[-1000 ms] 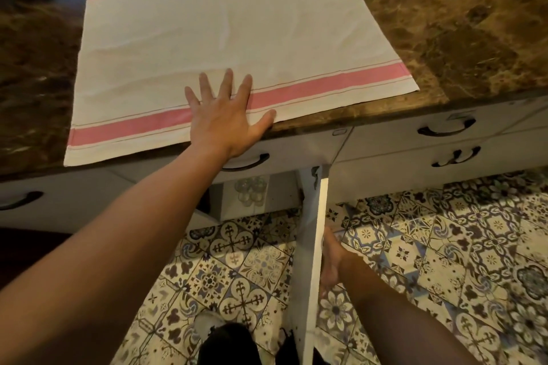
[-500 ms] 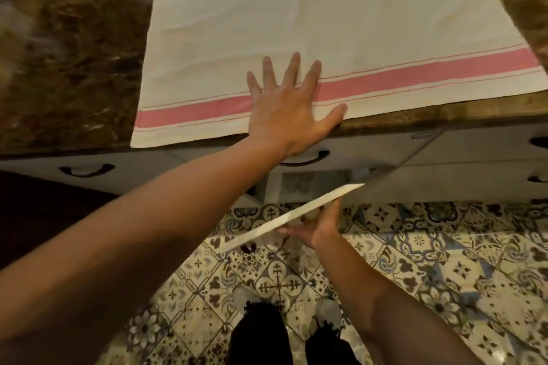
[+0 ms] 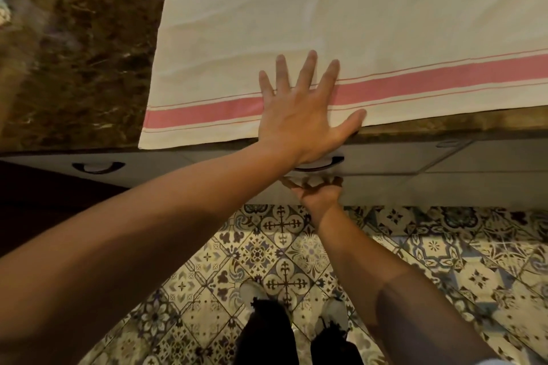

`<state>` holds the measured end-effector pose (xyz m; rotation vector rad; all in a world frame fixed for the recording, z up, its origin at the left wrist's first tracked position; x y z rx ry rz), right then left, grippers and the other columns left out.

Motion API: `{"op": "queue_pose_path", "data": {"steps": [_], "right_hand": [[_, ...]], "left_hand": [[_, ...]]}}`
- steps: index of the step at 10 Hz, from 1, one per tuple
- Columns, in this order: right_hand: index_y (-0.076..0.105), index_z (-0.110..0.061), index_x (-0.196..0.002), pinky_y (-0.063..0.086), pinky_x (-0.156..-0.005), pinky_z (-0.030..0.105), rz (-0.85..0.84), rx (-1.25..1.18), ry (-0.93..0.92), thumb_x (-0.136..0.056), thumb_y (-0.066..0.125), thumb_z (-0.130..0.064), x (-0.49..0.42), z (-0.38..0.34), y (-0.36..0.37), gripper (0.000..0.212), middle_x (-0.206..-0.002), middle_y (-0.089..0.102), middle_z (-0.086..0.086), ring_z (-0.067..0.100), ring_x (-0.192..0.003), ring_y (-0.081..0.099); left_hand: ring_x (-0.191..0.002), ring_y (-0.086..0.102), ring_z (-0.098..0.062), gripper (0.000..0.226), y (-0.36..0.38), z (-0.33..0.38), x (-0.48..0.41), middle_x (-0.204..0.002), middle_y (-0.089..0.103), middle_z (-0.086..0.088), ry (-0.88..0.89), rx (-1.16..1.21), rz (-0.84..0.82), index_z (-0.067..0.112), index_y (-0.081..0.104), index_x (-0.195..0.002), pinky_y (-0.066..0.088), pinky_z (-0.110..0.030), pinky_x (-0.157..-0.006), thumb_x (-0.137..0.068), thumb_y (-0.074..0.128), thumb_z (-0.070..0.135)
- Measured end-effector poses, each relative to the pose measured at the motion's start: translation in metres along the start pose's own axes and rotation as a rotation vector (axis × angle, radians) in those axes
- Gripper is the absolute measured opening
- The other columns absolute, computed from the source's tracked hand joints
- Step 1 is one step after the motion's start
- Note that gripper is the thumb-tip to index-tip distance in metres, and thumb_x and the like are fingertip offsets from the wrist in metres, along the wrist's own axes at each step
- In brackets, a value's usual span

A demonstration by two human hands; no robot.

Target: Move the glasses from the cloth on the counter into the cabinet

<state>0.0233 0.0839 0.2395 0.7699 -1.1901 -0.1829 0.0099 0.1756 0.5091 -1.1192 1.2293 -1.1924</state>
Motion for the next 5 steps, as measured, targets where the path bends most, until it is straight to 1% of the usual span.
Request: {"op": "queue_pose_path", "data": {"steps": [1,2,3,4,5], "right_hand": [[0.053,-0.023,-0.139,0.024,-0.098,0.083,0.015,-0.018,0.008,-0.095,0.037,-0.058,-0.002,-0.003,-0.003,0.059,-0.147,0.041,0.018,0.05,-0.134,0.037],[0.047,-0.024,-0.142,0.031,-0.093,0.083,0.051,-0.03,0.017,-0.096,0.041,-0.057,0.001,-0.006,-0.011,0.057,-0.149,0.034,0.021,0.05,-0.137,0.033],[0.044,-0.031,-0.141,0.043,-0.083,0.078,0.082,-0.018,-0.008,-0.097,0.049,-0.05,0.007,-0.014,-0.023,0.049,-0.152,0.028,0.021,0.051,-0.139,0.029],[0.048,-0.03,-0.137,0.047,-0.085,0.071,0.065,0.014,-0.038,-0.096,0.054,-0.042,0.022,-0.025,-0.032,0.044,-0.147,0.036,0.023,0.057,-0.119,0.045],[0.042,-0.027,-0.142,0.052,-0.08,0.061,0.072,0.189,-0.04,-0.099,0.05,-0.038,0.049,-0.042,-0.035,0.045,-0.141,0.048,0.02,0.051,-0.114,0.056]], "left_hand": [[-0.146,0.002,-0.048,0.093,0.0,0.001,0.0,-0.163,0.012,-0.006,0.002,-0.005,-0.007,0.033,0.017,-0.154,0.006,-0.07,-0.112,-0.078,0.009,0.087],[-0.146,0.002,-0.048,0.093,0.0,0.002,0.001,-0.163,0.013,-0.006,0.002,-0.004,-0.007,0.033,0.017,-0.153,0.006,-0.069,-0.113,-0.078,0.009,0.087],[-0.146,0.003,-0.048,0.093,0.001,0.0,0.001,-0.163,0.014,-0.006,0.003,-0.006,-0.017,0.033,0.017,-0.153,0.006,-0.069,-0.113,-0.078,0.009,0.087],[-0.145,0.005,-0.049,0.093,-0.001,0.005,0.002,-0.162,0.016,-0.007,0.018,-0.016,-0.011,0.032,0.018,-0.153,0.007,-0.069,-0.113,-0.079,0.009,0.087],[-0.145,0.006,-0.05,0.093,-0.004,0.007,0.003,-0.162,0.017,-0.008,0.021,-0.01,-0.035,0.031,0.018,-0.153,0.007,-0.07,-0.113,-0.079,0.007,0.086]]}}
Point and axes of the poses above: each hand's wrist, its own x-axis away from the middle knuckle, its own y-axis out of the palm, z = x × y, the point moved 10 cm from there along -x, towards the middle knuckle
